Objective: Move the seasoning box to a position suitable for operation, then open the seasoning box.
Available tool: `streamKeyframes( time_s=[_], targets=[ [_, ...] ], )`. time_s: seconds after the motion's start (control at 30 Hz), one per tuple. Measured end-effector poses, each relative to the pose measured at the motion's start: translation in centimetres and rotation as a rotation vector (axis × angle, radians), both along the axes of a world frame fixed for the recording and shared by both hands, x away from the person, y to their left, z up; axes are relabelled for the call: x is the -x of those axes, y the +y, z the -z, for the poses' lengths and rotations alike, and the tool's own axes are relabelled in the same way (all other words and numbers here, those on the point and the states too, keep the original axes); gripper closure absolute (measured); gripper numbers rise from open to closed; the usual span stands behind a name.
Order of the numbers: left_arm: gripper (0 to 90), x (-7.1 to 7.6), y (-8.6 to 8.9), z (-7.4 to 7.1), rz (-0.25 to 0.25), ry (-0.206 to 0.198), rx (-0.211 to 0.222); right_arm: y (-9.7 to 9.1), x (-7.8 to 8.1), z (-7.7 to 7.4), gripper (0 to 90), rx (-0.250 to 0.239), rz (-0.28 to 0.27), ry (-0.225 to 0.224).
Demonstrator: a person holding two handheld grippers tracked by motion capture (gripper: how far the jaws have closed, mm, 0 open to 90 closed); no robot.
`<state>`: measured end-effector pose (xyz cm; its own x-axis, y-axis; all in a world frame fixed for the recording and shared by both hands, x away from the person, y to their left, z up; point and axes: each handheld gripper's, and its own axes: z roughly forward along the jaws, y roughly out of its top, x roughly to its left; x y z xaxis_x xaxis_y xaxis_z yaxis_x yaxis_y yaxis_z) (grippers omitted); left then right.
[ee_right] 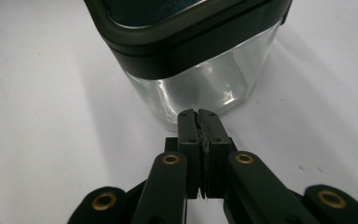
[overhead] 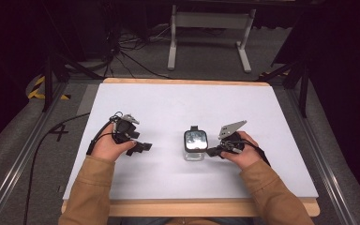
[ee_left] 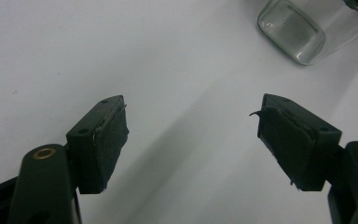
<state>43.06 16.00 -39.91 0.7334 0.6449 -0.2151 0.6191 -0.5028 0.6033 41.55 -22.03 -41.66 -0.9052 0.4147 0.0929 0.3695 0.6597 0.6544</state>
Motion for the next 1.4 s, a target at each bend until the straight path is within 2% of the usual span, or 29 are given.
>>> streamKeyframes(
  time_s=[0.07,0.1,0.17,0.2,0.23,0.33,0.37,0.4,0.43,0.47,0.5,0.63,0.67,0.7,0.73,0.8,0.83,0.9,0.93,1.0,1.07,1.1,1.17,1.23,1.33,1.4],
  targets=[
    [24.6,-0.1,-0.1,0.0,0.004,-0.001,-0.001,0.0,0.1,0.1,88.8,-0.002,-0.001,0.003],
    [24.6,-0.1,-0.2,0.0,0.006,0.013,-0.007,0.0,0.1,0.1,87.9,-0.003,-0.002,0.0],
    [29.1,-0.1,-0.3,-0.1,0.002,0.026,-0.006,-0.1,0.1,0.1,86.8,-0.01,0.002,-0.002],
    [32.1,-0.1,-0.5,-0.5,0.019,0.047,-0.019,-0.5,0.1,-0.1,86.4,-0.023,0.017,-0.012],
    [32.5,-0.1,-0.7,-0.8,0.027,0.044,-0.017,-0.9,0.1,-0.3,86.3,-0.024,0.027,-0.017],
    [35.9,-0.2,-1.1,-1.5,0.042,0.023,-0.002,-1.7,0.2,-0.5,85.6,-0.038,0.051,-0.024],
    [35.9,-0.2,-1.5,-2.0,0.053,-0.012,-0.011,-2.3,0.4,-0.7,85.3,-0.048,0.065,-0.032],
    [39.6,-0.3,-1.8,-2.4,0.06,-0.044,-0.053,-2.8,0.6,-0.9,84.8,-0.056,0.078,-0.036],
    [42.5,-0.4,-2.1,-2.7,0.027,-0.056,-0.071,-3.2,0.8,-1.0,84.4,-0.062,0.089,-0.036],
    [42.9,-0.4,-2.5,-3.0,-0.016,-0.084,-0.077,-3.6,0.9,-1.1,84.2,-0.069,0.098,-0.041],
    [44.7,-0.5,-2.7,-3.3,-0.014,-0.1,-0.075,-4.0,1.2,-1.2,84.0,-0.077,0.108,-0.04],
    [52.5,-0.6,-3.8,-4.2,0.032,-0.165,-0.033,-5.0,1.8,-1.0,83.8,-0.072,0.136,-0.044],
    [56.1,-0.7,-4.2,-4.6,0.061,-0.186,-0.015,-5.1,1.9,-1.0,83.7,-0.072,0.14,-0.043],
    [63.7,-0.7,-4.6,-4.8,0.079,-0.196,0.026,-5.3,2.1,-0.9,83.2,-0.07,0.146,-0.044],
    [66.4,-0.7,-4.8,-5.0,0.088,-0.199,0.048,-5.5,2.4,-0.8,82.7,-0.072,0.15,-0.041],
    [68.4,-0.8,-5.8,-5.3,0.107,-0.207,0.128,-5.6,2.6,-0.7,82.2,-0.068,0.153,-0.04],
    [68.2,-0.8,-5.8,-5.3,0.107,-0.207,0.128,-5.7,2.8,-0.7,82.1,-0.067,0.156,-0.042],
    [67.2,-1.0,-6.9,-5.5,0.116,-0.219,0.155,-5.8,3.1,-0.6,81.8,-0.066,0.158,-0.04],
    [67.7,-1.0,-6.9,-5.5,0.116,-0.219,0.155,-5.8,3.1,-0.6,81.8,-0.066,0.158,-0.04],
    [69.7,-1.4,-7.8,-5.5,0.136,-0.234,0.181,-5.9,3.4,-0.5,81.7,-0.065,0.16,-0.04],
    [73.4,-1.7,-8.6,-5.3,0.158,-0.229,0.212,-5.9,3.8,-0.4,81.4,-0.063,0.162,-0.036],
    [76.2,-2.1,-9.3,-5.1,0.176,-0.206,0.233,-6.0,4.1,-0.2,81.2,-0.06,0.161,-0.033],
    [78.3,-2.4,-9.6,-4.9,0.185,-0.2,0.244,-6.1,4.4,-0.1,81.1,-0.058,0.162,-0.028],
    [78.9,-2.7,-10.3,-4.5,0.19,-0.194,0.253,-6.1,4.6,0.0,81.1,-0.057,0.164,-0.028],
    [80.8,-3.2,-11.2,-3.8,0.188,-0.191,0.285,-6.6,5.1,0.1,80.8,-0.057,0.175,-0.027],
    [81.0,-3.4,-11.6,-3.5,0.178,-0.174,0.312,-6.7,5.2,0.2,80.6,-0.057,0.181,-0.023]
  ],
)
